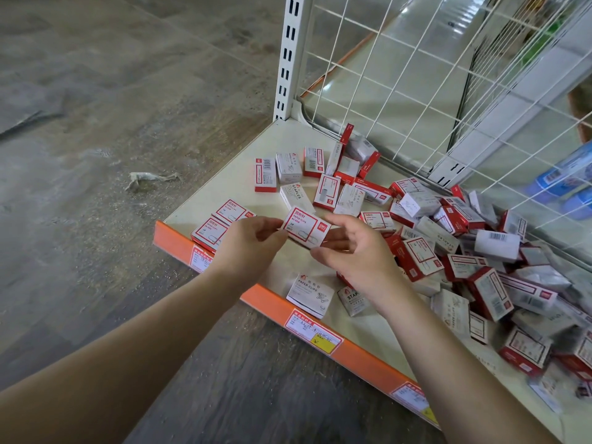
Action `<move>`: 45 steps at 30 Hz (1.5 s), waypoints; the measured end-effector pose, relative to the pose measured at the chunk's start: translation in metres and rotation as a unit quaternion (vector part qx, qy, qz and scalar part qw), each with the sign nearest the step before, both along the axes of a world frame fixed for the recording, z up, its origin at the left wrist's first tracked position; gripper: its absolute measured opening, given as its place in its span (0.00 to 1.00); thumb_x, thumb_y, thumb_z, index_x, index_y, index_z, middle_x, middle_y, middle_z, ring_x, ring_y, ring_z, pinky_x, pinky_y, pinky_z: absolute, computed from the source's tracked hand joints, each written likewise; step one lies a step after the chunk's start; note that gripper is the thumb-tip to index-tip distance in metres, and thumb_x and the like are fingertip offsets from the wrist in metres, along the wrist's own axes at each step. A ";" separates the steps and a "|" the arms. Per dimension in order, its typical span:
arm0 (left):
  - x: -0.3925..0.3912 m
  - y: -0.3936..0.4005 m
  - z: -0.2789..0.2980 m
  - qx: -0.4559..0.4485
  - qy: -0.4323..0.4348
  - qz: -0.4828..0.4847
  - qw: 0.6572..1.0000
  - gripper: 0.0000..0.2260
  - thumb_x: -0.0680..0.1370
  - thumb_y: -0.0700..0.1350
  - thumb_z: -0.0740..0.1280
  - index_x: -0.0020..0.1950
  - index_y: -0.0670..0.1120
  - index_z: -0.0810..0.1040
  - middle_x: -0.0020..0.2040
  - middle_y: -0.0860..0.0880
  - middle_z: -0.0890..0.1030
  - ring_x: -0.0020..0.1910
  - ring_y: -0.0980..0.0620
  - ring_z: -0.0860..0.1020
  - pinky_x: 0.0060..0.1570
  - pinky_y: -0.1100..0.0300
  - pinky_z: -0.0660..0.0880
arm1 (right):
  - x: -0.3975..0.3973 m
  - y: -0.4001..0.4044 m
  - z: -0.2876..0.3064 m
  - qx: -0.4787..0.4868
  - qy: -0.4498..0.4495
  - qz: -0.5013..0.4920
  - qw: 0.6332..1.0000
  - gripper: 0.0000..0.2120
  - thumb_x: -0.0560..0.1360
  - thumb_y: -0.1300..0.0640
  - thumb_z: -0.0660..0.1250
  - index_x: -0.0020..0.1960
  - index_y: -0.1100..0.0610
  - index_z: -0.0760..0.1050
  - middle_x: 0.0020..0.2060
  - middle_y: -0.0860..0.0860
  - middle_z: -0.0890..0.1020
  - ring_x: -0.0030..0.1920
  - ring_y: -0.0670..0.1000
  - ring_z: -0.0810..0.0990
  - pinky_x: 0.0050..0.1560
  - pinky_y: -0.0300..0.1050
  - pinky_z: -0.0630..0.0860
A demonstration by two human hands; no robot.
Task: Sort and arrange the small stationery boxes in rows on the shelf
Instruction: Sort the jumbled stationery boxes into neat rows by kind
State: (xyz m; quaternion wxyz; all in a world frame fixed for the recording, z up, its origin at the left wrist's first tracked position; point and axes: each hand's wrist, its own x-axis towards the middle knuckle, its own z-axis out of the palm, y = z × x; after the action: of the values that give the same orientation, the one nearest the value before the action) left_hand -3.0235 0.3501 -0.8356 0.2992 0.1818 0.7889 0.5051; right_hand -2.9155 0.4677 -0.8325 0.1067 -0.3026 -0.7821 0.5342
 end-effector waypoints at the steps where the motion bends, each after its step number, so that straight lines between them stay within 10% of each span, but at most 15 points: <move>1: -0.001 0.000 -0.001 -0.004 0.013 -0.001 1.000 0.11 0.78 0.42 0.64 0.60 0.45 0.77 0.48 0.52 0.80 0.45 0.58 0.77 0.45 0.68 0.72 | 0.000 -0.001 -0.001 0.022 -0.005 -0.004 1.000 0.21 0.68 0.61 0.74 0.53 0.42 0.72 0.44 0.41 0.81 0.47 0.40 0.80 0.50 0.37 0.77; 9: 0.000 0.001 -0.003 -0.026 0.102 -0.029 0.994 0.13 0.78 0.41 0.63 0.63 0.43 0.76 0.56 0.49 0.81 0.53 0.55 0.78 0.52 0.68 0.71 | 0.001 -0.007 -0.002 0.158 -0.049 0.006 0.986 0.17 0.68 0.55 0.74 0.52 0.45 0.70 0.43 0.38 0.78 0.48 0.41 0.77 0.51 0.41 0.76; 15: -0.002 -0.001 -0.003 -0.025 0.124 -0.030 0.992 0.12 0.79 0.42 0.62 0.60 0.44 0.78 0.53 0.51 0.81 0.45 0.59 0.75 0.37 0.78 0.69 | 0.000 -0.008 -0.003 0.190 -0.044 0.019 0.981 0.17 0.68 0.52 0.73 0.55 0.49 0.73 0.45 0.41 0.80 0.47 0.41 0.77 0.49 0.41 0.77; 23: -0.015 -0.009 -0.006 -0.076 0.203 -0.068 0.974 0.13 0.79 0.42 0.61 0.63 0.43 0.76 0.57 0.47 0.79 0.55 0.52 0.76 0.55 0.62 0.71 | -0.013 0.000 -0.002 0.204 -0.089 0.036 0.974 0.12 0.71 0.51 0.71 0.52 0.51 0.73 0.36 0.35 0.75 0.38 0.34 0.74 0.37 0.29 0.70; 31: -0.037 -0.026 -0.012 -0.161 0.286 -0.106 0.939 0.15 0.79 0.43 0.60 0.65 0.45 0.74 0.64 0.48 0.74 0.61 0.47 0.72 0.57 0.53 0.72 | -0.036 0.003 -0.007 0.242 -0.192 0.089 0.947 0.16 0.73 0.48 0.68 0.59 0.52 0.73 0.50 0.46 0.81 0.48 0.46 0.79 0.47 0.40 0.73; 45: -0.047 -0.036 -0.025 -0.180 0.300 -0.159 0.923 0.19 0.78 0.48 0.62 0.69 0.51 0.69 0.71 0.56 0.66 0.70 0.54 0.63 0.64 0.59 0.64 | -0.047 0.006 -0.027 0.253 -0.161 0.061 0.952 0.14 0.77 0.54 0.63 0.62 0.53 0.74 0.57 0.49 0.76 0.50 0.43 0.71 0.43 0.30 0.63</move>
State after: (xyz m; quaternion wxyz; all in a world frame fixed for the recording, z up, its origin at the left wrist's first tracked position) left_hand -3.0703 0.3139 -0.8607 0.1528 0.3906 0.8802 0.2219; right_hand -2.9623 0.4737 -0.8593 0.0203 -0.2995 -0.9153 0.2686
